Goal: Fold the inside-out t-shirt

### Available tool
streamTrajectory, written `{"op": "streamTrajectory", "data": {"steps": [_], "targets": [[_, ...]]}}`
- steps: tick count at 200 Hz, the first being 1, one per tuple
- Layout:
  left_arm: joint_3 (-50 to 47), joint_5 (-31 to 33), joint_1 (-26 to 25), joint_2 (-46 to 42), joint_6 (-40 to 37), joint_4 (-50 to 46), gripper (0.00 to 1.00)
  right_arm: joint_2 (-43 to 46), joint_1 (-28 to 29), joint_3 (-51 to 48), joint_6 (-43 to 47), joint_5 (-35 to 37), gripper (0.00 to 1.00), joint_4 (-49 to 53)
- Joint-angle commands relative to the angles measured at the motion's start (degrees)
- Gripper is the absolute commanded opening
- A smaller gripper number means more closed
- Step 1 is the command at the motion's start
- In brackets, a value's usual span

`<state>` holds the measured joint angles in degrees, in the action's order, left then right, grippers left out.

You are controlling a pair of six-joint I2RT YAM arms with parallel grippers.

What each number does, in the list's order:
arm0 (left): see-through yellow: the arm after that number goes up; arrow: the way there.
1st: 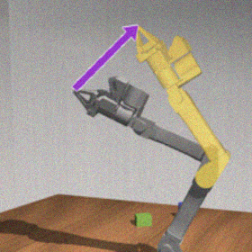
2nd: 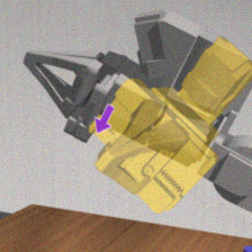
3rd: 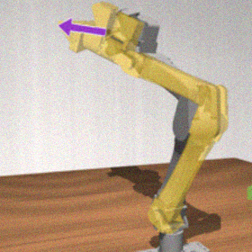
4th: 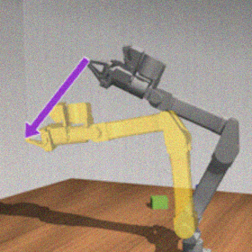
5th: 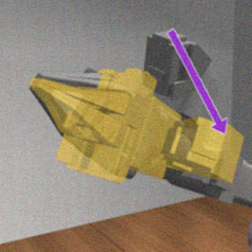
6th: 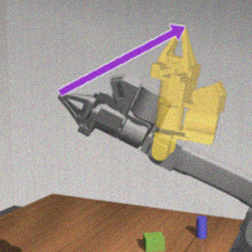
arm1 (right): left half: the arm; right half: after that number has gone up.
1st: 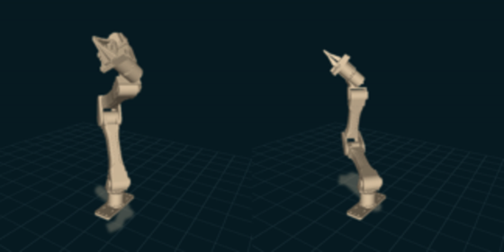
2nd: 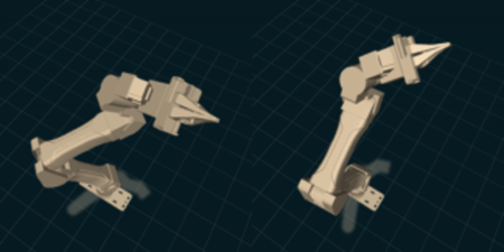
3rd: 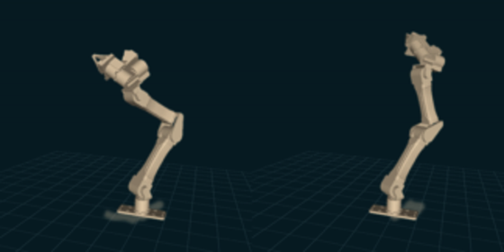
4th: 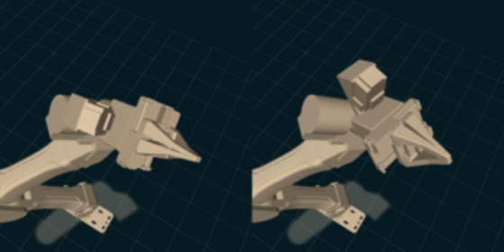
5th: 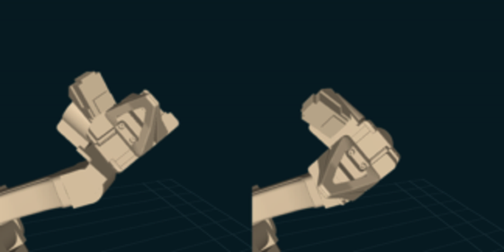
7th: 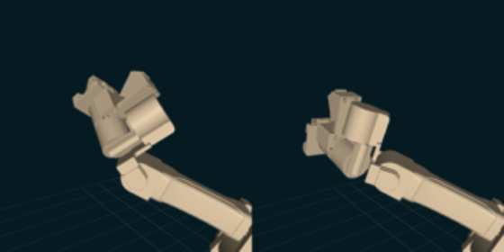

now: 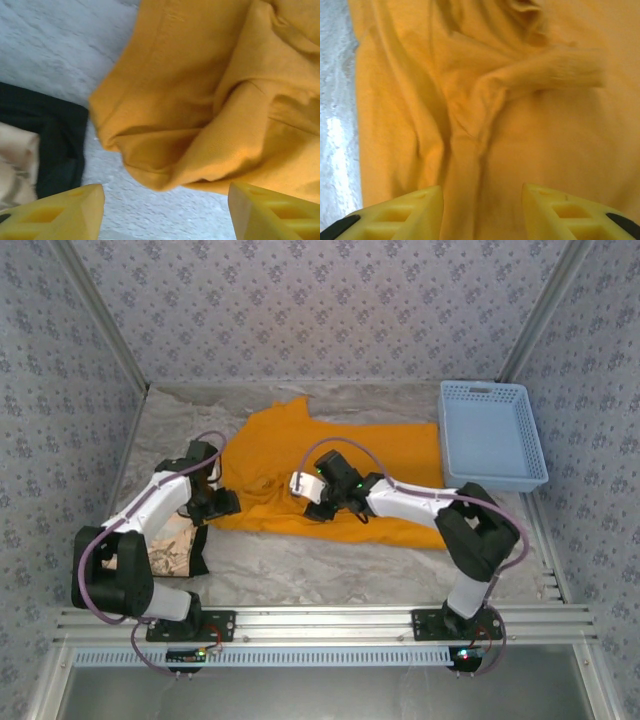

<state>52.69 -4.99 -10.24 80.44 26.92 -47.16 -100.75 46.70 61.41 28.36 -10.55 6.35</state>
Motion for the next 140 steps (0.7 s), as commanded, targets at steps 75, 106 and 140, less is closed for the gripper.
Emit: {"op": "streamTrajectory", "data": {"steps": [75,106,140], "targets": [[1.97,9.28,1.06,9.34,0.19,-1.76,0.0,-2.9,1.76,-3.98,15.12,5.88,0.41,9.21],[2.42,9.67,1.34,10.09,1.63,-3.18,0.0,0.58,-0.25,-4.45,14.5,2.38,0.43,10.55],[3.59,10.9,1.36,7.14,2.76,-5.72,0.01,4.55,-2.11,-3.19,16.37,-2.19,0.45,12.11]]}}
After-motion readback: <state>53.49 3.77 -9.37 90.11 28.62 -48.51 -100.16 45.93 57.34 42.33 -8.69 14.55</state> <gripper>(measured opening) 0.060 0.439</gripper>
